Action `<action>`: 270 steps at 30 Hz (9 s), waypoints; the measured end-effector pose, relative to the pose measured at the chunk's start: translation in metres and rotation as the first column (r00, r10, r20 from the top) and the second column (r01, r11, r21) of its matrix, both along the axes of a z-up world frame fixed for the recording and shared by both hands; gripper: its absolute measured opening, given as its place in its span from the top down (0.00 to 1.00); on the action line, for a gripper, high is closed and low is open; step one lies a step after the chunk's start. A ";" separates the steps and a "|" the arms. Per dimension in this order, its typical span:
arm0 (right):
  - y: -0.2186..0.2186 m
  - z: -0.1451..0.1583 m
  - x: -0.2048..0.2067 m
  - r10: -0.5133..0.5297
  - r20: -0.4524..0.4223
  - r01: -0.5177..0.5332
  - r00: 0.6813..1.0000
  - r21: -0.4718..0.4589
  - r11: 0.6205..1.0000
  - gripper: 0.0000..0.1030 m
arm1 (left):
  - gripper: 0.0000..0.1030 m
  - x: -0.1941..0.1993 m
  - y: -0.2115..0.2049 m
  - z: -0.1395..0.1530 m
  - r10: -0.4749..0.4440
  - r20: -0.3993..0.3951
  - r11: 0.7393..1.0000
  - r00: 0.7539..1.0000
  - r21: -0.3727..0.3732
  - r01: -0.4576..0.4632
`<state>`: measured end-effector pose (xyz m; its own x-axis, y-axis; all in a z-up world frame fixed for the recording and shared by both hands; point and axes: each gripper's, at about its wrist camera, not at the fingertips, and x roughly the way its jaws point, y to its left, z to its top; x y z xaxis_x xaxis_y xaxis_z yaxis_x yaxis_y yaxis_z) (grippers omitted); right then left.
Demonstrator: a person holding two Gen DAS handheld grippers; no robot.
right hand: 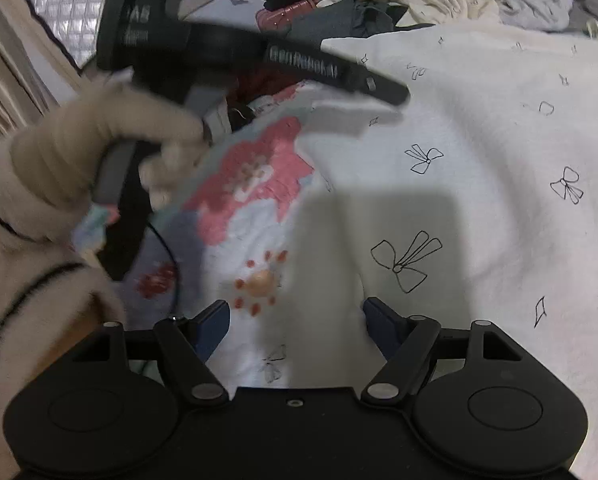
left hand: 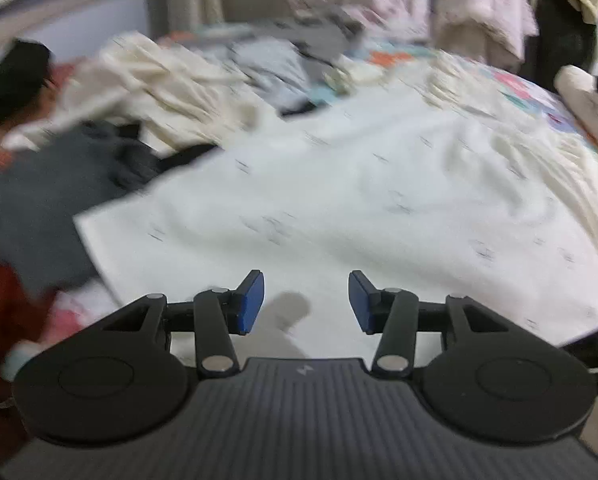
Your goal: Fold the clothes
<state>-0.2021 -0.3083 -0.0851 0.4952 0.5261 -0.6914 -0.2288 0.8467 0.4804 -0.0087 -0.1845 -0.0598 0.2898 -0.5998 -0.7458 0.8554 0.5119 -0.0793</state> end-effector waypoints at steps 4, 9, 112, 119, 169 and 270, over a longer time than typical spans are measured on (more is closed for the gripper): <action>-0.032 0.023 -0.016 -0.132 0.038 0.129 0.991 0.055 0.990 0.27 | 0.55 -0.012 -0.005 -0.013 -0.049 0.000 0.991 0.999 0.123 0.048; -0.048 0.009 -0.038 -0.180 -0.008 0.178 0.984 -0.094 0.980 0.45 | 0.51 -0.008 0.002 -0.027 -0.037 -0.026 0.986 0.999 0.164 0.040; -0.354 0.011 -0.101 -0.215 -0.044 0.215 0.976 0.002 0.977 0.80 | 0.44 -0.046 -0.336 0.001 0.246 0.088 0.957 0.965 0.133 -0.256; -0.375 0.009 -0.103 -0.315 -0.029 0.316 0.949 0.111 0.942 0.52 | 0.37 -0.065 -0.338 0.024 0.140 0.214 0.977 0.967 0.131 -0.170; -0.490 0.015 -0.148 -0.724 0.063 0.724 0.687 -0.154 0.673 0.47 | 0.33 -0.019 -0.480 -0.023 0.030 -0.097 0.996 0.995 0.089 -0.021; -0.426 0.040 -0.308 -0.802 0.023 0.763 0.597 0.293 0.576 0.95 | 0.94 -0.341 -0.307 -0.003 -0.550 0.050 0.833 0.834 -0.035 0.551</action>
